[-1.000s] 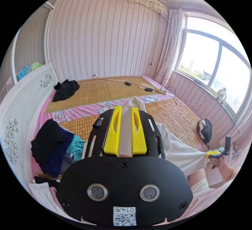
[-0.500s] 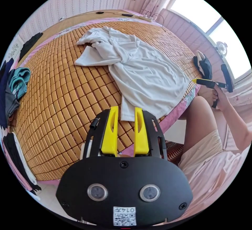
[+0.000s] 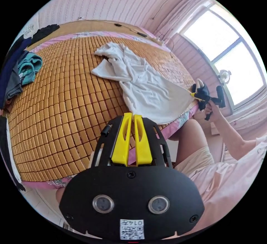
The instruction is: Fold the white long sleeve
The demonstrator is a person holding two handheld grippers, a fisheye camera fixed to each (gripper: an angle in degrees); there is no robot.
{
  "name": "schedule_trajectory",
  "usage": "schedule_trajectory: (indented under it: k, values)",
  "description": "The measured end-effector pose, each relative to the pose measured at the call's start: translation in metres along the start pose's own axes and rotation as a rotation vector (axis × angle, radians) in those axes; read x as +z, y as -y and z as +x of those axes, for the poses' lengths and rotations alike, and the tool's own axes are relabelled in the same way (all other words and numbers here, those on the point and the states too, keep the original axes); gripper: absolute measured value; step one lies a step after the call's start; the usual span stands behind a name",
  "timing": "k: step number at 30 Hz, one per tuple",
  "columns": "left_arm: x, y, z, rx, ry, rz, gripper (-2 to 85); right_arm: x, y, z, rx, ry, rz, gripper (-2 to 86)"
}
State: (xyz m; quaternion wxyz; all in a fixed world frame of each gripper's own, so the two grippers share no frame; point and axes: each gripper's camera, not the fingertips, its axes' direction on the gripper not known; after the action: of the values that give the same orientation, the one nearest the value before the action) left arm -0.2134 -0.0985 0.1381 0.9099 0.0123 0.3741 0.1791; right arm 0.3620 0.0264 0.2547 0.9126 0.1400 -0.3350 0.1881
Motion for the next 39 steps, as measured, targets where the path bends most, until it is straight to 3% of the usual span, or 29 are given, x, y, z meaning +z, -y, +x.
schedule_trajectory:
  k: [2,5,11,13,17,22,27,29,31,33,39]
  values:
    - [-0.055,0.004,0.004,0.016,-0.006,0.164,-0.9,-0.062,0.006,-0.005,0.013,0.322,0.160,0.2]
    - [-0.145,0.017,0.013,0.044,-0.054,0.427,-1.0,-0.125,0.017,-0.035,-0.049,0.604,0.331,0.1]
    - [-0.322,0.025,0.065,0.238,-0.080,0.856,-1.0,-0.285,0.025,-0.136,-0.346,0.964,0.623,0.1]
    - [-0.385,0.016,0.092,0.298,-0.083,0.992,-1.0,-0.342,0.018,-0.171,-0.468,0.994,0.698,0.1]
    - [-0.458,-0.009,0.129,0.392,-0.052,1.139,-1.0,-0.459,-0.021,-0.243,-0.729,0.916,0.836,0.1]
    - [-0.508,-0.030,0.156,0.480,-0.019,1.186,-1.0,-0.530,-0.061,-0.285,-0.855,0.741,0.886,0.0]
    - [-0.473,0.016,0.133,0.370,0.048,1.012,-1.0,-0.501,-0.025,-0.286,-0.747,0.526,0.750,0.1]
    - [-0.442,0.049,0.115,0.298,0.101,0.897,-1.0,-0.457,0.014,-0.278,-0.640,0.305,0.676,0.1]
    - [-0.396,0.096,0.093,0.202,0.179,0.746,-1.0,-0.424,0.049,-0.269,-0.557,0.220,0.617,0.1]
    - [-0.381,0.126,0.090,0.174,0.203,0.701,-1.0,-0.408,0.082,-0.269,-0.493,0.217,0.586,0.1]
    - [-0.433,0.162,0.132,0.255,0.263,0.985,-1.0,-0.468,0.132,-0.340,-0.608,0.321,0.838,0.1]
